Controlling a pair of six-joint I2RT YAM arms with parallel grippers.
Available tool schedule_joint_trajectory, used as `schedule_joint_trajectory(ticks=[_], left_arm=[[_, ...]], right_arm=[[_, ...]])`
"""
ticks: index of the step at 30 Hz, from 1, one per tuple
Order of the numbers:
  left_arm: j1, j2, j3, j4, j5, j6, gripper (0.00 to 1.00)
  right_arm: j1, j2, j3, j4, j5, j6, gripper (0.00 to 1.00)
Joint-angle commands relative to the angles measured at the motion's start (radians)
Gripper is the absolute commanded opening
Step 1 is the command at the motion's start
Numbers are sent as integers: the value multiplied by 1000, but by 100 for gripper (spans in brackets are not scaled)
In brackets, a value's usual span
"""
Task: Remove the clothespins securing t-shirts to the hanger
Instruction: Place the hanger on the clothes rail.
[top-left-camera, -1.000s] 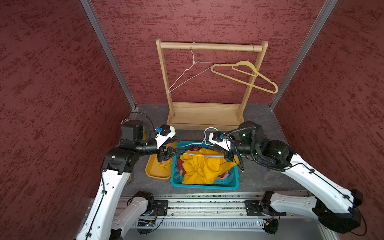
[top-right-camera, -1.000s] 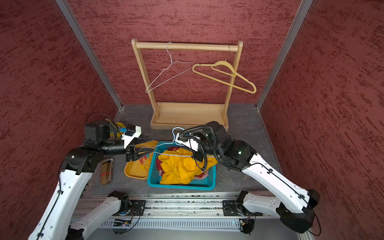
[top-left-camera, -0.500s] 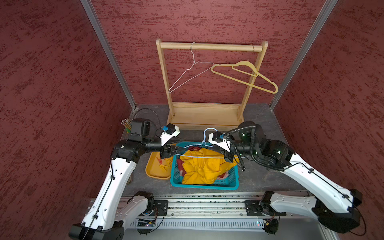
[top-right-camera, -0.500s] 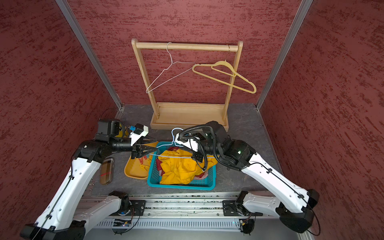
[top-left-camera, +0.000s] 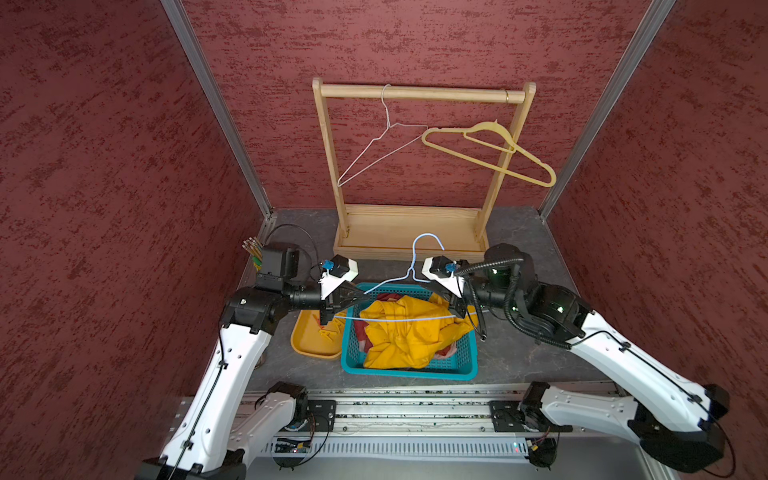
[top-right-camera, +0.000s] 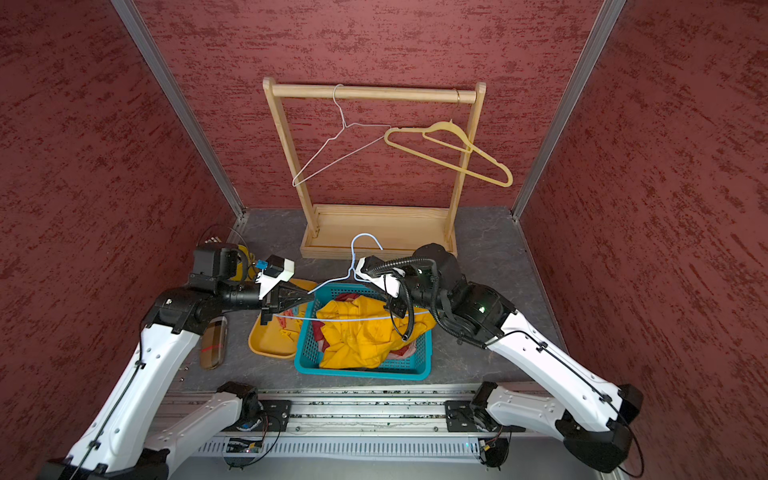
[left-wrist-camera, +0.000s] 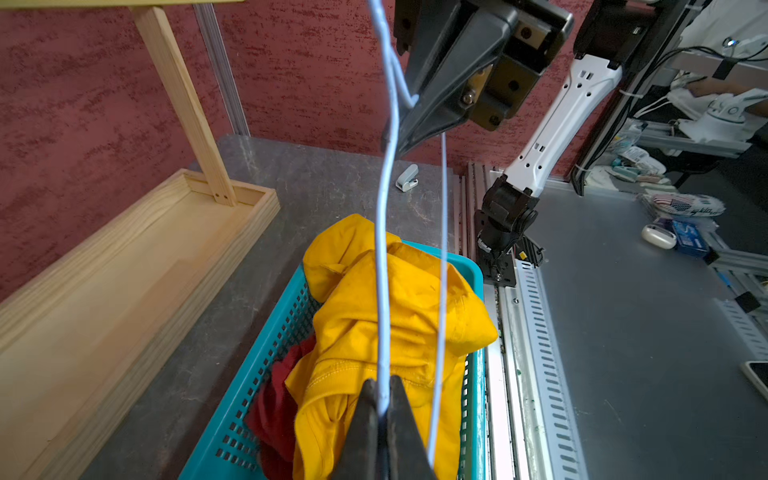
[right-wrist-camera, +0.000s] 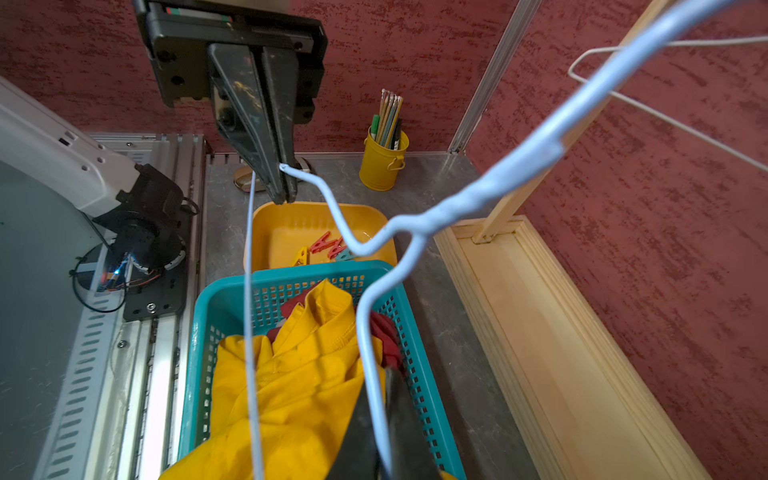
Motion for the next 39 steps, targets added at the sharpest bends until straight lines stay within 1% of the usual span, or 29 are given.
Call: schedule_joint_trajectory(ticks=[1,2,3,5,6,10,12,14,16,18,20,22,23,26,29,31,39], left_arm=[[24,-51,-25,90,-6,-83,0],[28,-64,-29,112,-33,-124,0],[30,-75,-30,134,-70,-168,0],[34,-100,-31,195,-197,-290,0],[36,-109,-26,213,-252,-330,0],[41,-109,36,239,-371,-416,0],[40,-89,79,254,-413,-461,0],[38,-58,126,292,-466,-532,0],[30,-34,136,387,-526,-648,0],[9,-8,130,480,-582,-702,0],[-35,35,142,540,-683,-693,0],[-75,106,189,556,-800,-669,0],[-82,144,216,558,-821,-662,0],[-112,256,304,583,-853,-658,0],[-149,359,387,617,-904,-630,0],[-166,437,463,615,-916,-613,0],[-166,696,743,589,-945,-563,0]], right_arm=[[2,-66,-38,134,96,19,36],[2,-75,-50,163,119,25,45],[3,-82,-58,186,140,29,50],[3,-105,-83,256,199,48,58],[3,-118,-99,292,230,60,60],[3,-153,-179,450,415,122,68],[2,-142,-195,482,526,157,71],[-7,-115,-190,488,638,215,73],[-18,-87,-177,475,703,286,74],[-29,-65,-173,461,716,350,74],[-38,-49,-169,455,721,381,75],[-53,-34,-155,434,743,400,78],[-62,-29,-146,423,754,405,80],[-93,-30,-140,404,763,407,81],[-119,-38,-156,404,748,409,81],[-136,-45,-172,410,736,420,81],[-190,-62,-213,444,720,445,81]])
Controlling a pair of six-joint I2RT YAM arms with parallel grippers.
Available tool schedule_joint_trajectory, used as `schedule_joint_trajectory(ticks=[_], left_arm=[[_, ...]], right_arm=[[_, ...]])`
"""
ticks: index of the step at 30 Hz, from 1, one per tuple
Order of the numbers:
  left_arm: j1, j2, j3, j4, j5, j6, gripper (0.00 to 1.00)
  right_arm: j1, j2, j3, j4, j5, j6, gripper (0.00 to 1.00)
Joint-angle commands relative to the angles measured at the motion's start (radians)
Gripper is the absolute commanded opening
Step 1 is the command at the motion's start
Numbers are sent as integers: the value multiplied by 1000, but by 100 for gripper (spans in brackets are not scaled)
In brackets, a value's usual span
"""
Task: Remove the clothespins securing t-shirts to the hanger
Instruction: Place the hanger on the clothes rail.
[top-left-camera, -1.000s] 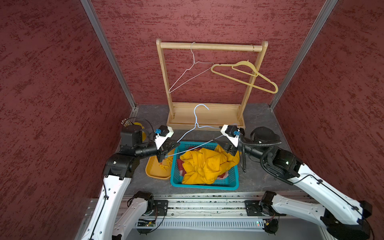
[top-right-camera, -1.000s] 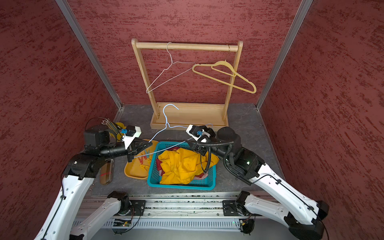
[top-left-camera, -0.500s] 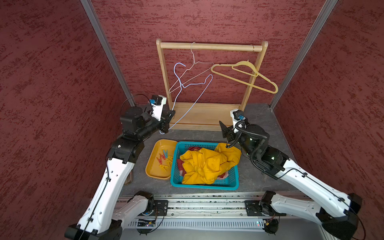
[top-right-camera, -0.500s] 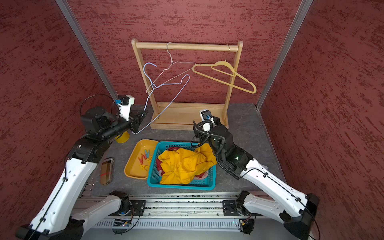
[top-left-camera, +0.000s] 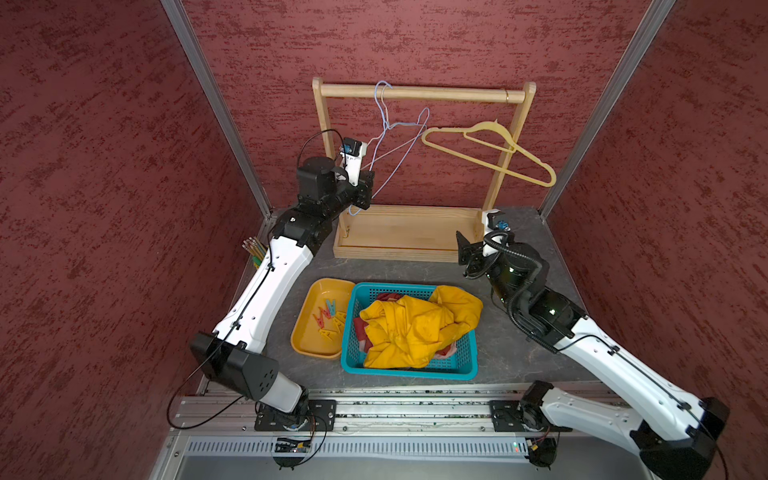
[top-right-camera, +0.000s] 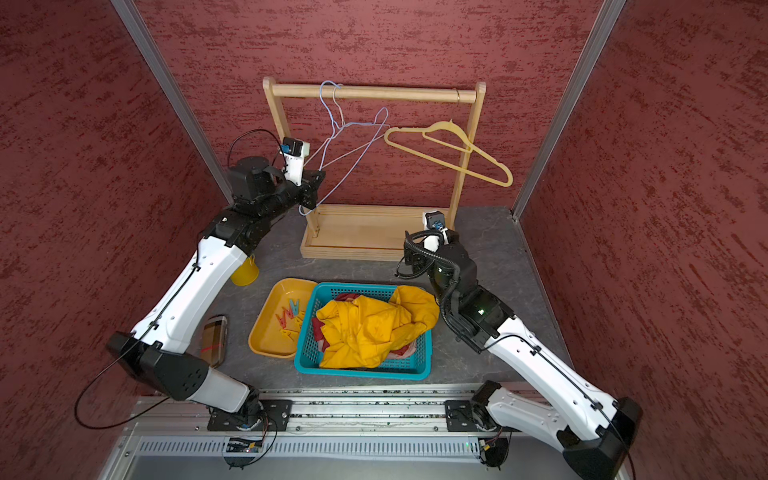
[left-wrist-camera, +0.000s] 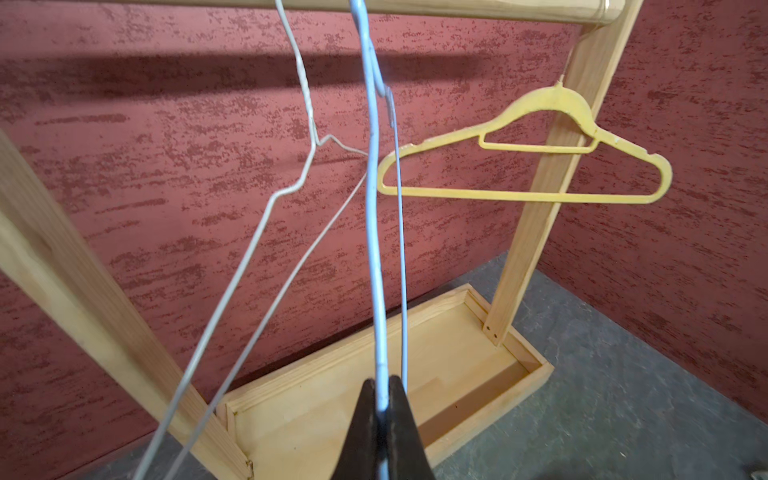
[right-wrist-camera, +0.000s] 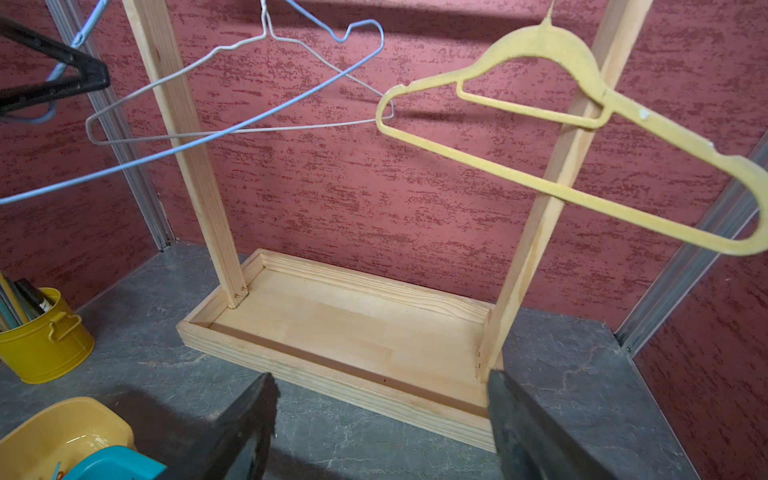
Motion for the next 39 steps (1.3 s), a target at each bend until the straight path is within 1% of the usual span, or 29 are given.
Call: schedule_joint_trajectory(ticks=[1,4,6,10,13,17,20,24,28,30,32,33,34,35,36,39], left_arm=[[10,66,98,18,-38,38,0],[16,125,168,-7,-8,53,0],[17,145,178,6,8,52,0],[30,199,209,25,21,43,0],[43,257,281,6,44,37,0],[45,325,386,-50,53,64,0],[45,349,411,-59,56,77,0],[41,367,421,-101,64,111,0],[31,360,411,-147,38,150,1],[25,341,380,-147,27,163,8],[24,309,331,-126,23,169,23],[24,295,311,-115,24,170,28],[24,277,289,-104,28,171,36],[24,260,272,-98,31,174,40],[23,247,263,-97,39,178,41],[22,201,243,-106,62,182,46]], right_arm=[[-27,-11,-12,33,15,28,81],[-50,-26,-36,53,30,32,82],[-80,-41,-74,100,-4,27,82],[-110,-28,-70,87,-17,28,82],[-116,-43,-88,94,-5,35,83],[-122,-88,-139,123,17,51,83],[-125,-109,-171,135,24,62,83],[-127,-121,-192,139,41,58,87],[-127,-144,-209,152,64,37,88],[-128,-154,-213,159,69,27,88],[-129,-156,-215,159,76,17,88],[-128,-154,-217,159,81,14,89],[-130,-154,-219,159,89,11,92],[-130,-152,-222,161,100,10,97],[-132,-151,-225,164,112,7,99],[-141,-152,-250,192,147,-4,99]])
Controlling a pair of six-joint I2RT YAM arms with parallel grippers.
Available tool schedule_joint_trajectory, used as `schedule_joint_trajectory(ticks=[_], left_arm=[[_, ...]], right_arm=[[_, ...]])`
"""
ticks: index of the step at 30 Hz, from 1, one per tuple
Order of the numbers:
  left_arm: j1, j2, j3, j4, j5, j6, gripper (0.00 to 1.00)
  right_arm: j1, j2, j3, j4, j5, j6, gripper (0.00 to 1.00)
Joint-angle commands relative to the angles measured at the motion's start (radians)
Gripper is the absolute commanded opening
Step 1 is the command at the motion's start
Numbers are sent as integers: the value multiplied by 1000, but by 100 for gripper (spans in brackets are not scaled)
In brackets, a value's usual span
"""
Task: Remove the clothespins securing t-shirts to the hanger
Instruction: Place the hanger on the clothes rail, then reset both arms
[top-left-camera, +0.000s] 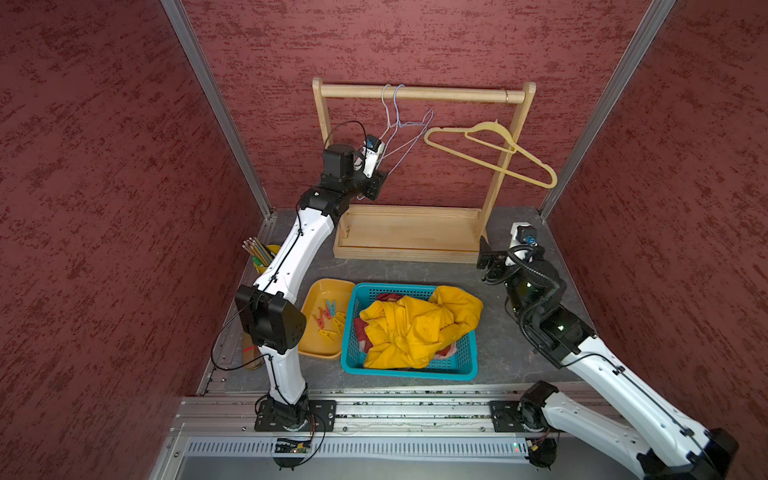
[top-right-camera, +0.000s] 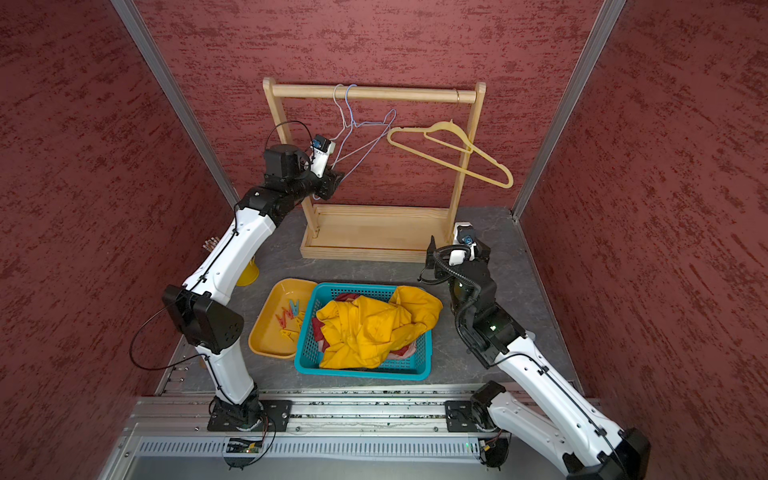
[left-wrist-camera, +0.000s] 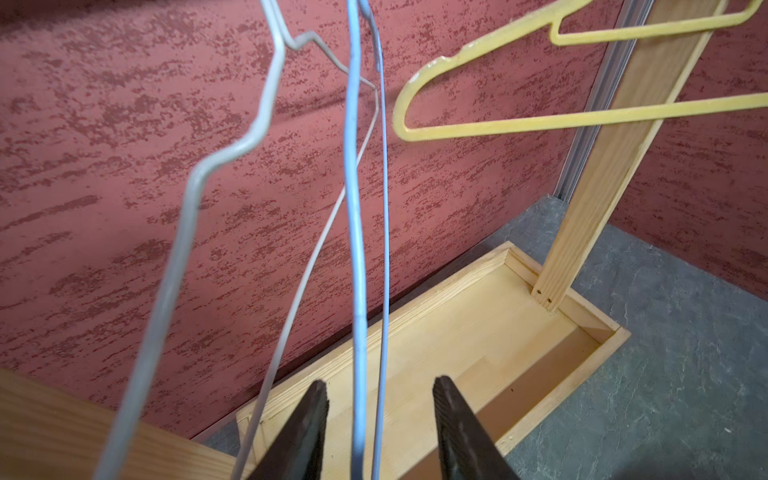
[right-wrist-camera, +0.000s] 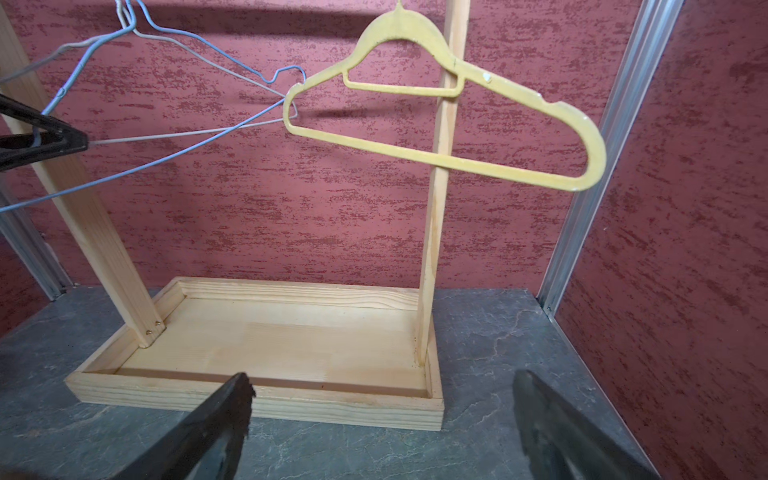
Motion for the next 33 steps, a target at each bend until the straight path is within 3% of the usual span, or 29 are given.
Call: schedule_joint_trajectory(ticks=[1,6,12,19,24,27,29,30,31,33], left_arm=[[-4,-98,-13,12,34,15,48],[1,-241,-146,59,108,15,53],[29,-485,-425,172,190,-25,58],[63,-849,-998,382,63,-151,60],[200,-998,-1281,391,-12,-269,62],[344,-1038,-1451,499,65,-429,62],[410,-1037,-1545,570,66,-483,72],[431,-1030,-1577,590,45,-496,93],[442,-1017,-1601,614,19,-500,100],[443,-978,-1621,642,-44,-505,100]], right_arm=[[-15,-8,-37,56,66,-13,99],[-33,-30,-121,139,103,-37,99],[-85,-42,-231,253,138,-17,99],[-180,-87,-431,471,181,54,99],[-289,-1,-487,526,94,114,99],[-321,99,-498,576,42,124,99],[-331,156,-519,635,39,126,99],[-334,182,-535,677,39,124,99],[-341,206,-555,725,36,108,99],[-352,244,-590,824,43,98,99]])
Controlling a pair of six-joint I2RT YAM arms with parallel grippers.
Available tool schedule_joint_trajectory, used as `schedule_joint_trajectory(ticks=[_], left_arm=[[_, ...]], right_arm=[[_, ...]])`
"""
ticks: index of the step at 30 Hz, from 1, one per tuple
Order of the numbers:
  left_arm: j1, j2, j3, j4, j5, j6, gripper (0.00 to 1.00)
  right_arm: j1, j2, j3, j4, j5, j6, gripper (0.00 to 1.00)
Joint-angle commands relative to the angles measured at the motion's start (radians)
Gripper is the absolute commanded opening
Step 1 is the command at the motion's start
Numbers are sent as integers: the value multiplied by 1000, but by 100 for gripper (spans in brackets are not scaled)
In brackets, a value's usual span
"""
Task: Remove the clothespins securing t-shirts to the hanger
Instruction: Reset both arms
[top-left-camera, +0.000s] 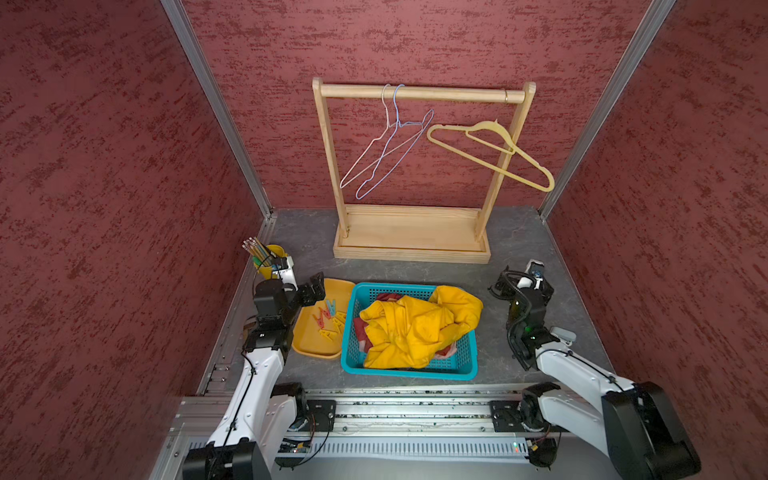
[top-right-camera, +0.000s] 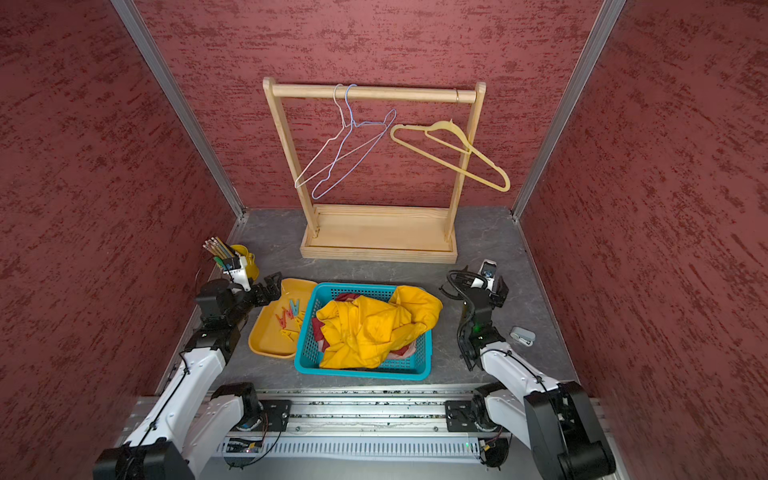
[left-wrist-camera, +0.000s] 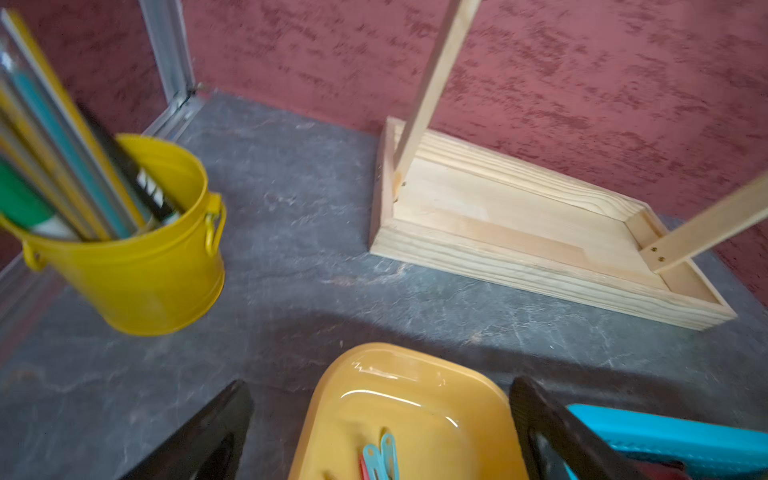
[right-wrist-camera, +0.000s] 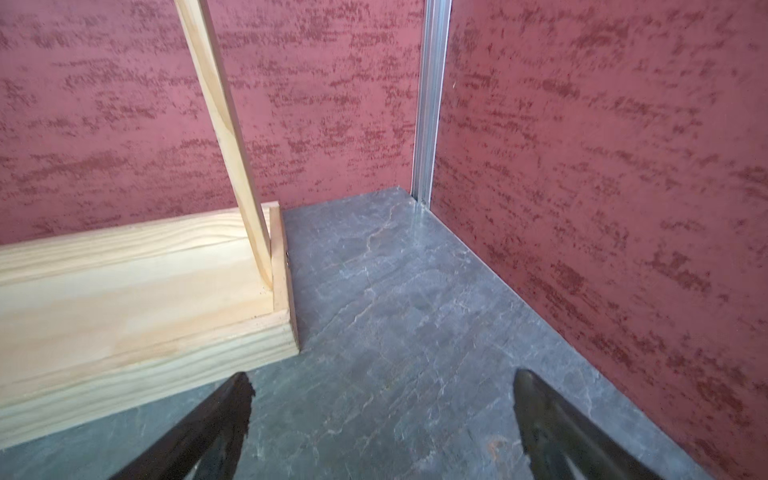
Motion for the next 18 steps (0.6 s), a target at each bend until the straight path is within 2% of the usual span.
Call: schedule_joint_trajectory(ticks=[1,3,6,9,12,13,15,18], left_arm=[[8,45,-14,144,-71,-73,100],[-3,86,-17,167,-89,-38,100],[-52,143,-27,218,-181,62,100],[-70,217,-62,329,-195,170,100],[-60,312,-94,464,-209,184,100],[-58,335,-77,461,-208,181,100],[-55,373,-57,478,-187,192,100],[-49,419,-80,631,-141,197,100]], right_arm=[[-32,53,-53,228,-17,8,99],[-52,108,-90,361,-17,3,99],[-69,213,-106,517,2,-63,99],[-98,284,-86,597,-67,-113,99],[-142,360,-50,627,-150,-83,99],[-156,406,-53,663,-166,-67,99],[-166,393,-37,606,-191,-54,99],[-177,397,-38,614,-209,-49,99]])
